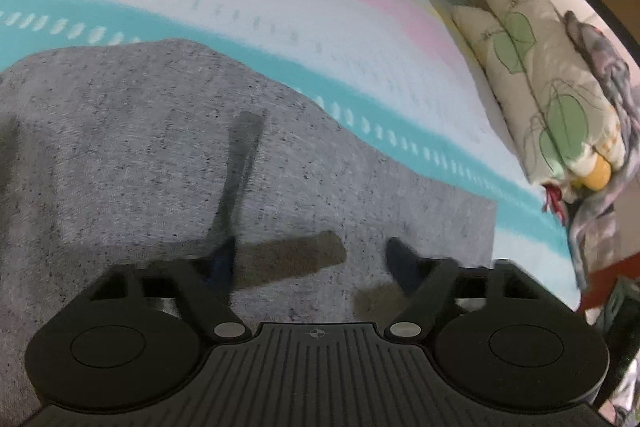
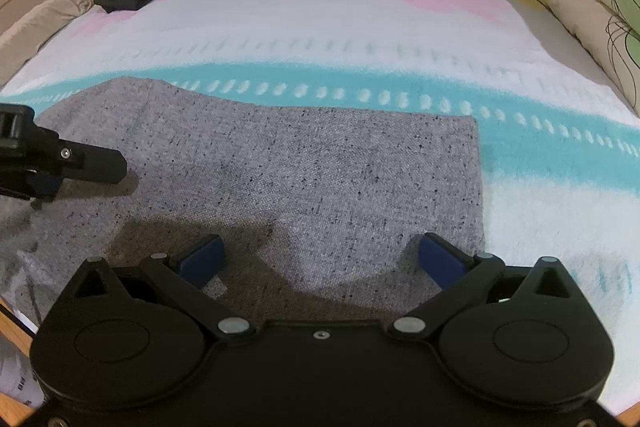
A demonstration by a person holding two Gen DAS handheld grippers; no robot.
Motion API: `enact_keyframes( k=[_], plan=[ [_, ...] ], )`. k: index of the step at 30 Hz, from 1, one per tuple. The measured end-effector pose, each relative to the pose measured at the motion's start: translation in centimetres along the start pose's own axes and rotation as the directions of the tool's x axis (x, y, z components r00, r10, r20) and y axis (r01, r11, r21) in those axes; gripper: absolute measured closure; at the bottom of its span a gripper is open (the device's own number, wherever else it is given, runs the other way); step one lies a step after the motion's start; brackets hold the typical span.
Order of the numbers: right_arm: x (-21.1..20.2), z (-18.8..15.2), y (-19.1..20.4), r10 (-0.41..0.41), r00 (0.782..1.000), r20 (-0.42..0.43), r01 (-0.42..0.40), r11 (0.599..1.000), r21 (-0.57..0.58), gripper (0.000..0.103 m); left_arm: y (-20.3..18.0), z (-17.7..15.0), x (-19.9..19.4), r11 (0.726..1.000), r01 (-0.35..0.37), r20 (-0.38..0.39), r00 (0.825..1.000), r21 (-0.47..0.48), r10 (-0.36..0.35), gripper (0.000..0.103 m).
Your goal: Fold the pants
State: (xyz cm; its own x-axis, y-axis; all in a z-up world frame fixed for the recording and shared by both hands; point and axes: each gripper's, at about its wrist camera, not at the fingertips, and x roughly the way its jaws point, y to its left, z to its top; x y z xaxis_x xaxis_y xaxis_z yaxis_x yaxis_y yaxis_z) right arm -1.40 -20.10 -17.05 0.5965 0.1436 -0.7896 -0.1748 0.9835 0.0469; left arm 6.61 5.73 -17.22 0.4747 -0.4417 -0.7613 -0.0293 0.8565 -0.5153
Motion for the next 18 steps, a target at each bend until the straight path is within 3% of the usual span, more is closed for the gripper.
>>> enact_keyframes(
  k=[2, 4, 10, 18],
  plan=[
    [0.0, 0.0, 0.0, -0.001, 1.000, 0.000, 0.001, 1.000, 0.008, 0.000, 0.0, -0.2, -0.1, 1.000, -0.020, 0.006, 1.000, -0.014, 0.020, 0.059],
    [-0.1, 0.1, 0.1, -0.005, 1.000, -0.002, 0.005, 1.000, 0.008, 0.000, 0.3, -0.6, -0.4, 0.999, -0.036, 0.009, 0.999, -0.031, 0.037, 0.082],
    [-0.1, -0.1, 0.7, -0.029, 1.000, 0.001, 0.029, 1.000, -0.008, 0.000, 0.0, -1.6, -1.9, 0.997, -0.071, 0.044, 0.996, -0.022, 0.071, 0.092],
    [-0.6, 0.7, 1.8, -0.009, 0.998, -0.059, 0.005, 0.999, -0.052, 0.000, -0.4, -2.7, -4.5, 0.997, -0.082, 0.085, 0.993, 0.000, 0.082, 0.093]
  ],
)
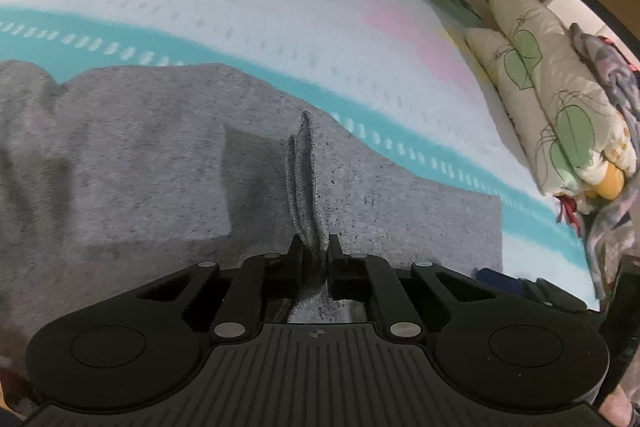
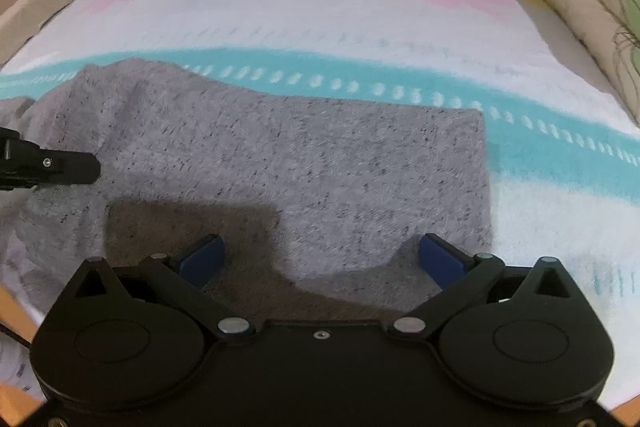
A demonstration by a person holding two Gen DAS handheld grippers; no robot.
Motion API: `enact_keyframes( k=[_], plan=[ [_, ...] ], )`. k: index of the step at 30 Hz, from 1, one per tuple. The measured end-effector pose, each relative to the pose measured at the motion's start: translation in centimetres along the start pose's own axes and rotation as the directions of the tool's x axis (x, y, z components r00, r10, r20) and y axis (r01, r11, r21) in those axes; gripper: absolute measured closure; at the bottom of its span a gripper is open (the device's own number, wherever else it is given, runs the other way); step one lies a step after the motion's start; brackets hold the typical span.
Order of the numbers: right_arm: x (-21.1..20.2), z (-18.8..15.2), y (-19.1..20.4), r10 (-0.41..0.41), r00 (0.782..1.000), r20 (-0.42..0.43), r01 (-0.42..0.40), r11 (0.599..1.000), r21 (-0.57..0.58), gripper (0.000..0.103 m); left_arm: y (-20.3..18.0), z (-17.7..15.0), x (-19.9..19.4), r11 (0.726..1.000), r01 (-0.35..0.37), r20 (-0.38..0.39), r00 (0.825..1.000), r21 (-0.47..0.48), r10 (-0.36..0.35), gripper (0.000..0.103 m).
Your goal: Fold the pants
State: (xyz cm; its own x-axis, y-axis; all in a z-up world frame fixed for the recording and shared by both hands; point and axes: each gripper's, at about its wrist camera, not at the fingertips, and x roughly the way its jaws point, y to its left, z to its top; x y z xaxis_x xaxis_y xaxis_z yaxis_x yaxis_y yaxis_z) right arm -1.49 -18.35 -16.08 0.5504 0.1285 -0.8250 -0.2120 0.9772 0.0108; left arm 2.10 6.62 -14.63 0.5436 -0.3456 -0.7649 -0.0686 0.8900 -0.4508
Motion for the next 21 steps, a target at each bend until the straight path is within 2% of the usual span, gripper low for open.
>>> enact_keyframes(
  k=[4, 9, 11, 15, 18, 21],
  plan=[
    [-0.6, -0.4, 1.8, 0.060, 0.998, -0.015, -0.061, 0.997, -0.051, 0.000, 2.0, -0.4, 0.7, 0.999, -0.018, -0.039, 0.999, -0.039, 0.016, 0.093],
    [-0.5, -1.7, 4.0, 0.014, 0.999, 0.030, -0.010, 0.989, -0.145, 0.000, 1.2, -0.1, 1.4, 0.998, -0.048, -0.035, 0.998, 0.032, 0.049, 0.093],
    [-0.5, -1.5, 3.8, 0.017, 1.000, 0.024, -0.014, 0.991, -0.130, 0.001, 0.9, 0.0, 1.1, 0.998, -0.033, -0.030, 0.999, 0.052, 0.035, 0.092],
    [-1.2, 0.0, 1.7, 0.062, 0.998, 0.033, -0.061, 0.998, -0.014, 0.001, 2.0, -0.2, 0.6, 1.000, 0.009, -0.079, 0.997, -0.001, -0.009, 0.086],
    [-1.6, 0.8, 0.2, 0.029, 0.997, 0.068, -0.031, 0.999, 0.036, 0.001, 2.3, -0.6, 0.3, 1.000, 0.028, -0.111, 0.993, 0.001, -0.028, 0.083],
    [-1.3, 1.0, -0.8, 0.031, 0.998, 0.053, -0.034, 0.997, 0.071, 0.001, 2.9, -1.2, -0.3, 1.000, 0.028, -0.116, 0.993, -0.006, -0.028, 0.082]
  ],
)
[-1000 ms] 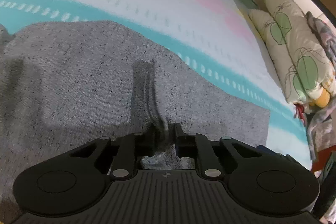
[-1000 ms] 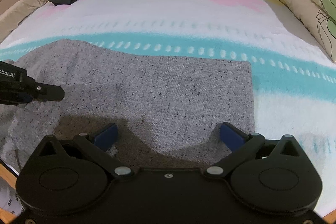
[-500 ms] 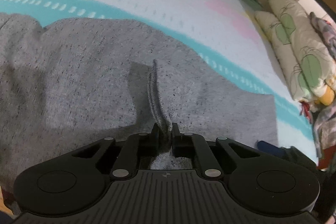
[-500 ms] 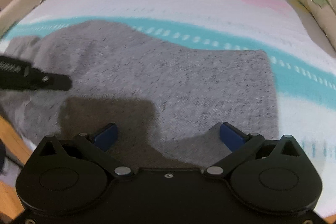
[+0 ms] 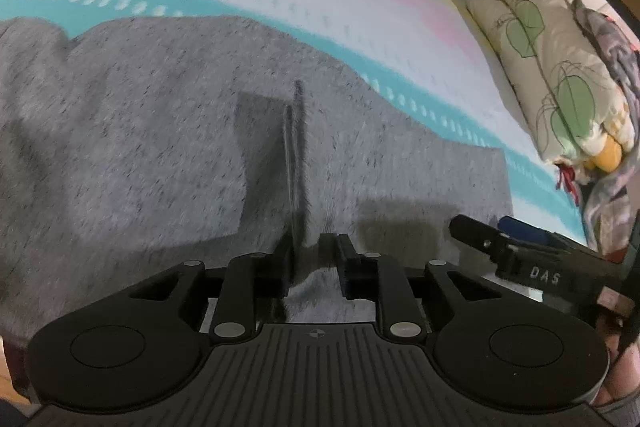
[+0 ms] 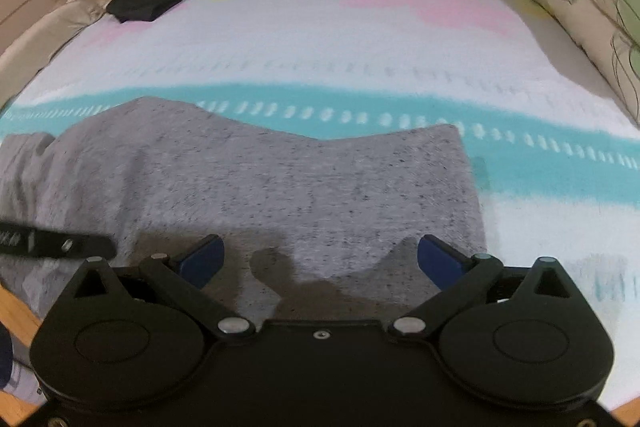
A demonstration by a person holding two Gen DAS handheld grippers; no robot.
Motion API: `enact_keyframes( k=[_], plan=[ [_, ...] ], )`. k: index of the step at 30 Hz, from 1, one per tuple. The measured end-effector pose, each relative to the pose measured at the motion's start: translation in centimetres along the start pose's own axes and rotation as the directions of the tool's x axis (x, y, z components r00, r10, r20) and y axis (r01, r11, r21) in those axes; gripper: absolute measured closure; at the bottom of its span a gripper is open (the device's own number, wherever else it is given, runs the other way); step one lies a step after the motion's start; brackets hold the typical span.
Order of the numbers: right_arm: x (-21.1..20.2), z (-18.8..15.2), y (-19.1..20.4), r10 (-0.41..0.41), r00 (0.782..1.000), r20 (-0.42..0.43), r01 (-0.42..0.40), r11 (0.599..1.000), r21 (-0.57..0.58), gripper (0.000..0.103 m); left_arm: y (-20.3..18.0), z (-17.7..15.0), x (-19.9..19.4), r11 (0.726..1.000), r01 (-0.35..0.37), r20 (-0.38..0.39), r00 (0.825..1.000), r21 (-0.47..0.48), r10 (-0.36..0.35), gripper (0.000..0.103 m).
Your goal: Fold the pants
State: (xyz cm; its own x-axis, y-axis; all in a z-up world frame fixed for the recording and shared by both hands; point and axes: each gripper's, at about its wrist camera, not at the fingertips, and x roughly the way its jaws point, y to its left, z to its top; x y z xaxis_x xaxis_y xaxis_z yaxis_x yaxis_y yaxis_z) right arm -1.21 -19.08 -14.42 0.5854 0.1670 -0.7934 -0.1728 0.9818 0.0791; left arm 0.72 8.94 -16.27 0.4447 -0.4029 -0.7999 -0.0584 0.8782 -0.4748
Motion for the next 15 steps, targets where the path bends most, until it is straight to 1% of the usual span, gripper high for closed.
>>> enact_keyframes(
  k=[4, 5, 6, 7, 8, 10, 13, 15],
  plan=[
    [0.2, -0.2, -0.4, 0.008, 1.000, -0.021, -0.008, 1.000, 0.020, 0.001, 1.4, -0.7, -0.2, 0.997, 0.028, -0.004, 1.000, -0.074, -0.029, 0.081],
    [0.1, -0.3, -0.5, 0.007, 1.000, -0.021, -0.007, 1.000, 0.014, 0.001, 1.5, -0.9, -0.3, 0.996, 0.035, -0.002, 0.999, -0.080, -0.036, 0.079],
    [0.1, -0.4, -0.4, 0.007, 1.000, -0.021, -0.007, 1.000, 0.004, 0.001, 1.6, -1.2, -0.3, 0.996, 0.038, 0.000, 0.999, -0.081, -0.038, 0.075],
    [0.1, -0.3, 0.0, 0.009, 1.000, -0.022, -0.009, 1.000, -0.003, 0.001, 1.4, -1.3, -0.1, 0.996, 0.041, 0.000, 0.999, -0.077, -0.041, 0.071],
    [0.1, -0.3, 0.1, 0.012, 1.000, -0.024, -0.012, 1.000, -0.011, 0.001, 1.3, -1.5, 0.1, 0.997, 0.046, 0.001, 0.999, -0.066, -0.046, 0.068],
    [-0.1, -0.5, 0.3, 0.012, 1.000, -0.028, -0.013, 1.000, -0.021, 0.001, 0.9, -1.9, 0.3, 0.998, 0.049, -0.001, 0.999, -0.043, -0.049, 0.059],
    [0.0, -0.6, 0.5, 0.014, 0.999, -0.037, -0.015, 0.999, -0.029, 0.001, 0.1, -2.1, 0.8, 0.999, 0.034, -0.002, 0.999, 0.010, -0.034, 0.052],
    [0.0, -0.6, 0.5, 0.020, 0.999, -0.039, -0.021, 1.000, -0.021, 0.001, -0.2, -1.9, 1.2, 1.000, 0.020, -0.007, 1.000, 0.024, -0.019, 0.052]
  ],
)
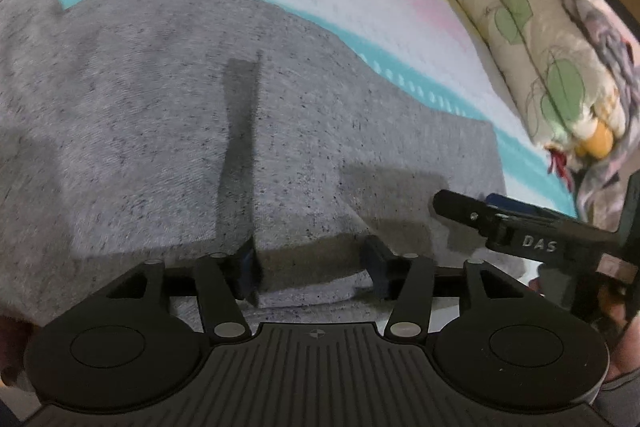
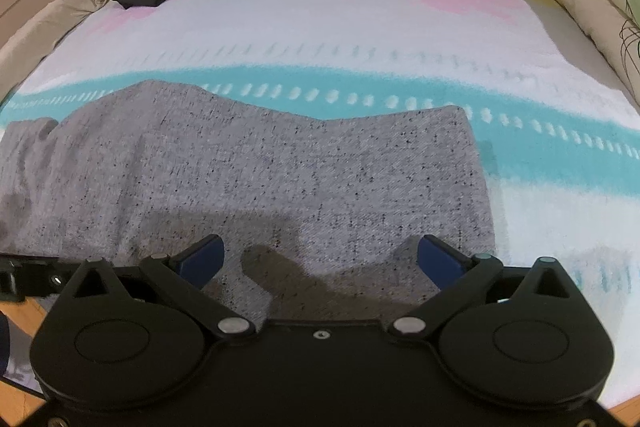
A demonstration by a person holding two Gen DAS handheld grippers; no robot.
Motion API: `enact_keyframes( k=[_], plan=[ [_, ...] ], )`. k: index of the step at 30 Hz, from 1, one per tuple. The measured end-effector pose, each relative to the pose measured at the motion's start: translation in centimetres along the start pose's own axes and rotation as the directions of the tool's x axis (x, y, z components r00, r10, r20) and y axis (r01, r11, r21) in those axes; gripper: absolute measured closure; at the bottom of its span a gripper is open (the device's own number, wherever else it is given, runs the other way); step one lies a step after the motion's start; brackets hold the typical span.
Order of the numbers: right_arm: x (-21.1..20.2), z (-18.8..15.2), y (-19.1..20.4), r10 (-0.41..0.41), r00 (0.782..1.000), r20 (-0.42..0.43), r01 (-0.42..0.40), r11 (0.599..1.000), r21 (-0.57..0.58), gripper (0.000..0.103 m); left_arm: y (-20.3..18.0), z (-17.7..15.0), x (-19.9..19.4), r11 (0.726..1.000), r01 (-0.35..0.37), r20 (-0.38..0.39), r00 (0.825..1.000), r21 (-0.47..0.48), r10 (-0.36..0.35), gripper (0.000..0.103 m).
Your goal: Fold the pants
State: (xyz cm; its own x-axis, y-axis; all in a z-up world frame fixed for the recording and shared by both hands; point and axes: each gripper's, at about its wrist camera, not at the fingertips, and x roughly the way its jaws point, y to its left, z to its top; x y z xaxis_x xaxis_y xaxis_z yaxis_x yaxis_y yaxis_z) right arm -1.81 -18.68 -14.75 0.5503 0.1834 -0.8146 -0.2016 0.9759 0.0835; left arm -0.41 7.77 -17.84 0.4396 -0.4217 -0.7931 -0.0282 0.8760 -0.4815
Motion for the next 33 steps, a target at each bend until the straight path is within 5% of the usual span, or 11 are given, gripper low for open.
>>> enact_keyframes(
  k=[4, 10, 14, 19, 25, 31, 33],
  plan=[
    [0.0, 0.0, -0.3, 0.021, 1.000, 0.003, -0.021, 0.999, 0.029, 0.001, -0.9, -0.2, -0.7, 0.995, -0.083, 0.045, 0.996, 0.064, 0.080, 0.096],
    [-1.2, 0.5, -0.7, -0.022, 0.999, 0.045, 0.018, 0.996, 0.082, 0.001, -1.1, 0.5, -3.6, 0.983, -0.125, 0.149, 0.983, 0.135, 0.105, 0.097],
    [-0.9, 1.1, -0.3, -0.021, 0.998, 0.057, 0.016, 0.996, 0.085, 0.001, 0.8, 0.9, -1.3, 0.987, -0.140, 0.038, 0.990, 0.072, 0.138, 0.088],
    [2.4, 0.5, 0.7, -0.094, 0.995, -0.033, 0.094, 0.996, 0.004, 0.001, 0.2, 0.7, -3.2, 0.983, -0.174, 0.119, 0.979, 0.061, 0.166, 0.088],
    [2.8, -0.2, 1.8, -0.143, 0.990, -0.005, 0.143, 0.989, -0.026, 0.001, -1.6, 0.8, -5.4, 0.966, -0.204, 0.262, 0.952, 0.157, 0.158, 0.088],
    [2.9, -0.1, 2.2, -0.156, 0.988, -0.009, 0.156, 0.988, -0.004, 0.001, -2.6, 0.9, -0.6, 0.964, -0.160, 0.097, 0.985, 0.210, 0.143, 0.088],
    [2.8, -0.1, 2.2, -0.160, 0.987, -0.008, 0.160, 0.987, 0.000, 0.001, -2.6, 0.5, 0.0, 0.963, -0.156, 0.102, 0.985, 0.218, 0.137, 0.088]
  ],
)
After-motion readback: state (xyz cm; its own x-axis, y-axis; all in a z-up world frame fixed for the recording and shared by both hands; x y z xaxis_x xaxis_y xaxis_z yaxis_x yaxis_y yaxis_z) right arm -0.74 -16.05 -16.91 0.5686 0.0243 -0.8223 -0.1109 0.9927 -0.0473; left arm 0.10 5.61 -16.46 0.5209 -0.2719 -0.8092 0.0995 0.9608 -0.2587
